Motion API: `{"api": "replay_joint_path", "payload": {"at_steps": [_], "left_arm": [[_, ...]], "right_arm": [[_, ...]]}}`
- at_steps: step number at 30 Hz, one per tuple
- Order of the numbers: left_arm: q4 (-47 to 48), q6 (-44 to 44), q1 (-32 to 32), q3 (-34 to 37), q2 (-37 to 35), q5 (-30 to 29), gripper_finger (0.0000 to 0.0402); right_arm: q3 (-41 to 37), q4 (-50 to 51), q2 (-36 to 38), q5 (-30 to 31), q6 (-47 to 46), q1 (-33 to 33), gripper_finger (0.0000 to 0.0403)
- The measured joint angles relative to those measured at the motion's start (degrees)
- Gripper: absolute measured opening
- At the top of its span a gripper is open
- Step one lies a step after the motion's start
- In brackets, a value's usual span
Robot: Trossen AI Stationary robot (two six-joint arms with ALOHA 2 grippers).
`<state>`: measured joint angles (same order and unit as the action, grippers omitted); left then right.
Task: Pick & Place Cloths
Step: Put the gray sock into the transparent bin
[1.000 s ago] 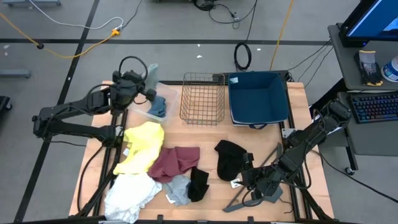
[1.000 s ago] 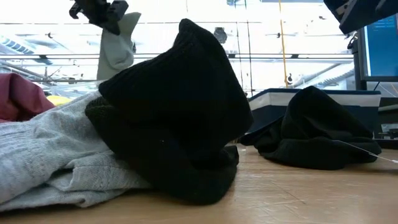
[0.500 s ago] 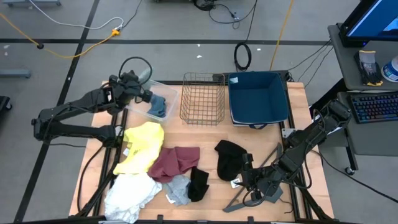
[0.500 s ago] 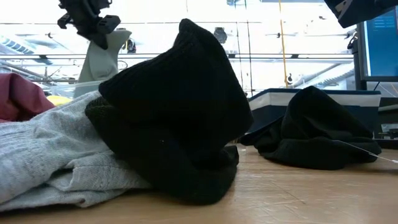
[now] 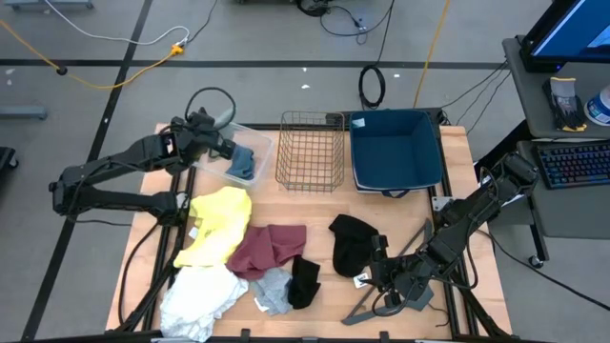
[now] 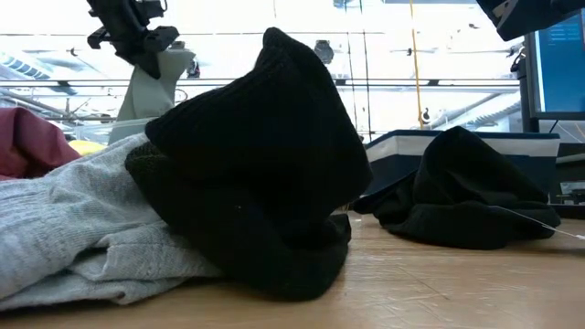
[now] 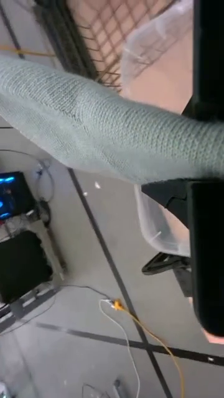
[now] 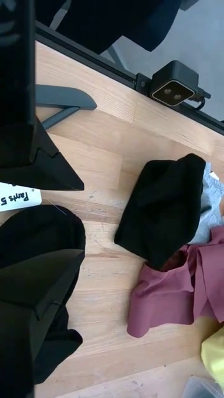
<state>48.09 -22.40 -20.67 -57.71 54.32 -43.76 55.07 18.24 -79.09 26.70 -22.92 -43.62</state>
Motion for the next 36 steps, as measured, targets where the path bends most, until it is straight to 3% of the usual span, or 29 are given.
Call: {"api": "replay_joint_path", "payload": {"at_steps": [11, 18, 36], "left_arm": [[4.1, -1.99, -0.39, 0.0, 8.54, 2.42, 0.0], [10.08, -4.05, -4.06, 0.0, 11.16, 7.88, 0.0], [12.49, -0.53, -10.17, 0.0, 20.08, 22.96, 0.0]], "right_arm": [[0.0, 0.0, 0.0, 0.0, -0.02, 0.0, 0.0155], [0.0, 0.0, 0.0, 0.0, -0.37, 0.02, 0.0155], [0.0, 0.0, 0.0, 0.0, -0.42, 0.02, 0.0155]]}}
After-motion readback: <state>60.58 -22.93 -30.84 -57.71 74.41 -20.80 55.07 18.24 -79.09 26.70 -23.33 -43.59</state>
